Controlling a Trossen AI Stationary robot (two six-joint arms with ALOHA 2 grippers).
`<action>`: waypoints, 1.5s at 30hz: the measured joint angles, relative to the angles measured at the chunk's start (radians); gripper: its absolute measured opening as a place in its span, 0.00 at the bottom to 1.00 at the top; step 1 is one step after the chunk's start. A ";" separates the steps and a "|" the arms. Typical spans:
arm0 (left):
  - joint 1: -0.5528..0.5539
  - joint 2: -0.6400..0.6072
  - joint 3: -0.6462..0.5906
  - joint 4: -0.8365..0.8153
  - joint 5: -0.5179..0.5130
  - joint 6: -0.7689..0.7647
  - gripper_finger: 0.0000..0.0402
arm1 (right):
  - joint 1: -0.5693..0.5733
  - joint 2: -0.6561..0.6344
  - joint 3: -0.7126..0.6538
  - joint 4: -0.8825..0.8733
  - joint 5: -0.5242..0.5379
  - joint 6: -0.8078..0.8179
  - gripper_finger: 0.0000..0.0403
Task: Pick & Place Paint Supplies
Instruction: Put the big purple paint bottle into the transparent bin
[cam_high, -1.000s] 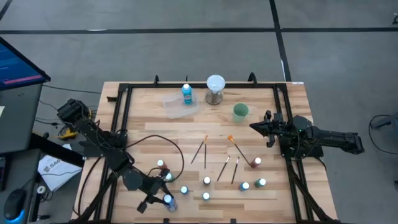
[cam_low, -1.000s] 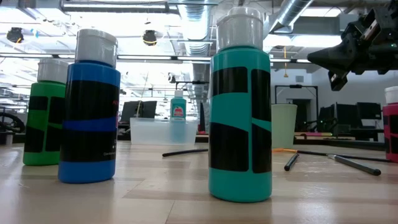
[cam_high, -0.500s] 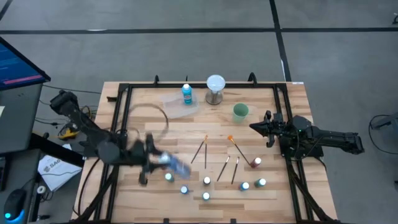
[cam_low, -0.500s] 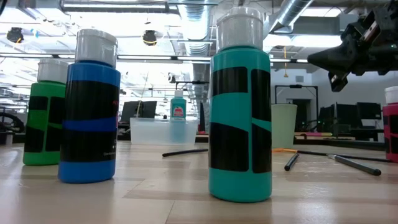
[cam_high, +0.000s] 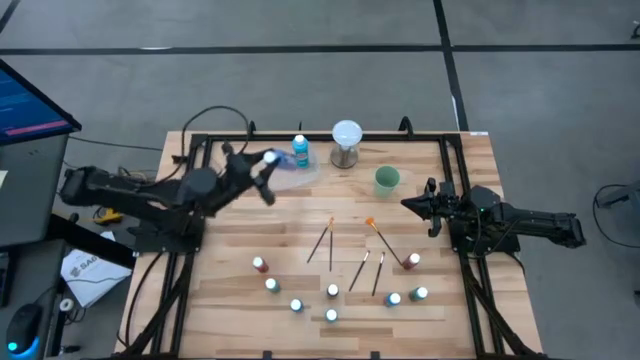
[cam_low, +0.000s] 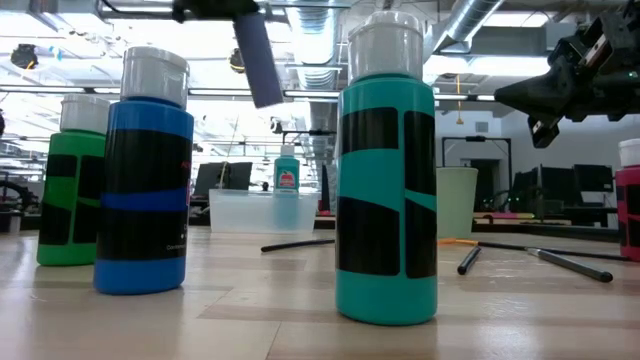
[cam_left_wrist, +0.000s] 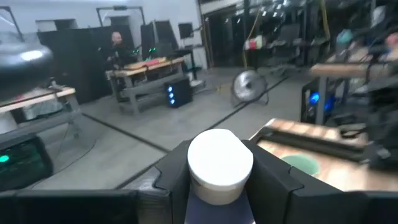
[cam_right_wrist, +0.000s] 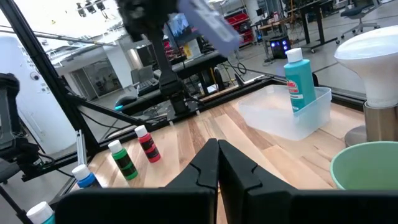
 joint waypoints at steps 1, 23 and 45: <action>0.042 0.017 0.000 0.001 0.042 -0.001 0.29 | 0.000 0.000 0.000 0.000 0.000 0.000 0.00; 0.274 0.341 0.000 0.054 0.290 -0.016 0.29 | 0.000 0.000 0.000 0.000 0.000 0.000 0.00; 0.359 0.502 0.000 0.161 0.393 -0.033 0.30 | 0.000 0.000 0.000 0.000 0.000 0.000 0.00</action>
